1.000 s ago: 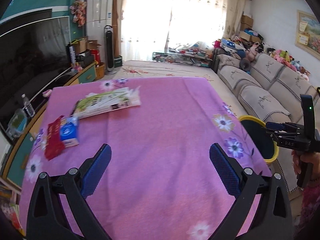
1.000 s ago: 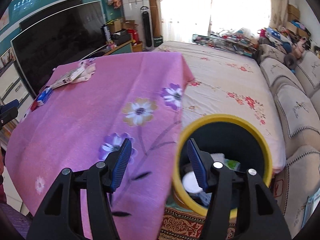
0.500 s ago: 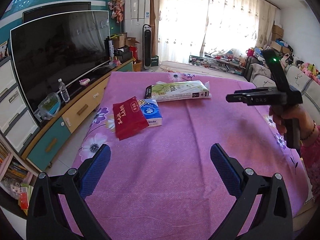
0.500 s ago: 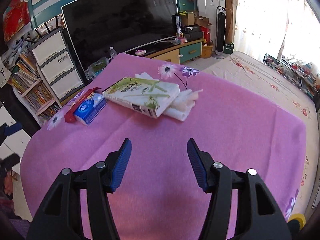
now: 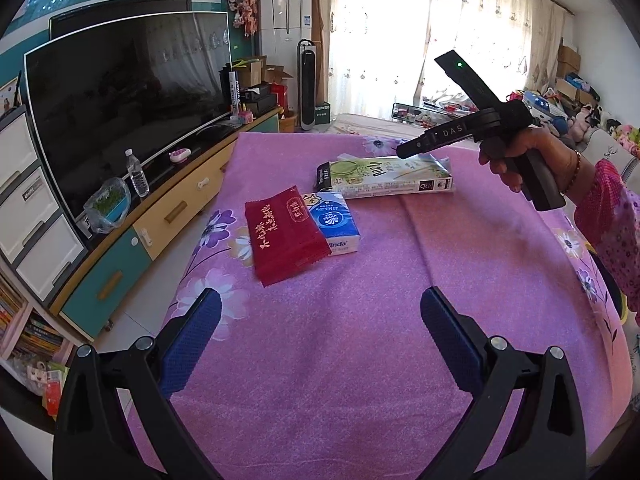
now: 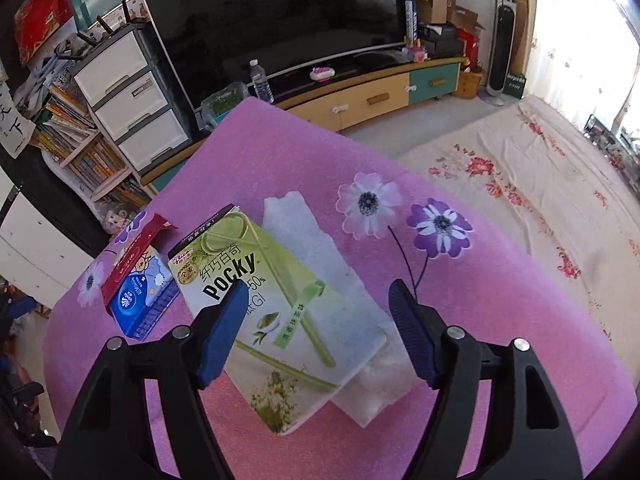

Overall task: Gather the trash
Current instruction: 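Close the right tool on the Pocky box and lift it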

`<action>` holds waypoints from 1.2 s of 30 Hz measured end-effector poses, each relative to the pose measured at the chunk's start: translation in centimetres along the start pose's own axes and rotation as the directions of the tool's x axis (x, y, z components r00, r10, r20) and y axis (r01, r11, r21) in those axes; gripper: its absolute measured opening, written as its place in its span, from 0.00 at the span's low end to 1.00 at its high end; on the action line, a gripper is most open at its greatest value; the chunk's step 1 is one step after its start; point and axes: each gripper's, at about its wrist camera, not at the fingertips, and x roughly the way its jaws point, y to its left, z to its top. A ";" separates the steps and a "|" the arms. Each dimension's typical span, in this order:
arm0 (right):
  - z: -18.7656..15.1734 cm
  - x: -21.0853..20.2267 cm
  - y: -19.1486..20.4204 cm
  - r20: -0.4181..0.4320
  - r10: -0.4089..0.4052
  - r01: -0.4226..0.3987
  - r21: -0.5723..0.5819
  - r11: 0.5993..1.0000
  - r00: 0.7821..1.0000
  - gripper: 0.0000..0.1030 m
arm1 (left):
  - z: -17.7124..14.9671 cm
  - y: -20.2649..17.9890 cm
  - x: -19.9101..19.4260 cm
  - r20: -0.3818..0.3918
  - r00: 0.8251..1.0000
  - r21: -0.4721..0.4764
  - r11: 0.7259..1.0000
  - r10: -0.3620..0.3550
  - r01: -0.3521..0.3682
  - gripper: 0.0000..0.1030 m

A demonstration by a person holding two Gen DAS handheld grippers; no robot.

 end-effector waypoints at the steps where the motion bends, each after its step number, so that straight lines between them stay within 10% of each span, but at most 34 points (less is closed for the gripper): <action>1: 0.2 0.4 -0.1 -0.025 0.015 -0.015 -0.003 1.000 1.000 0.67 | 0.0 0.1 0.1 -0.001 1.000 -0.002 1.000 0.001 -0.001 0.95; 9: -4.0 -2.2 4.5 -0.150 0.115 -0.138 -0.157 0.978 0.982 0.67 | -0.3 0.5 -0.8 0.012 1.000 -0.008 1.000 0.009 -0.009 0.95; 23: -6.0 0.1 9.4 -0.172 -0.159 0.100 -0.310 0.946 0.972 0.79 | -1.1 1.1 -3.5 0.037 0.999 -0.028 0.999 0.023 -0.022 0.95; 36: -6.5 2.0 9.7 -0.154 -0.220 0.166 -0.301 0.939 0.963 0.71 | -1.7 1.7 -3.9 0.035 0.999 -0.039 0.999 0.016 -0.015 0.95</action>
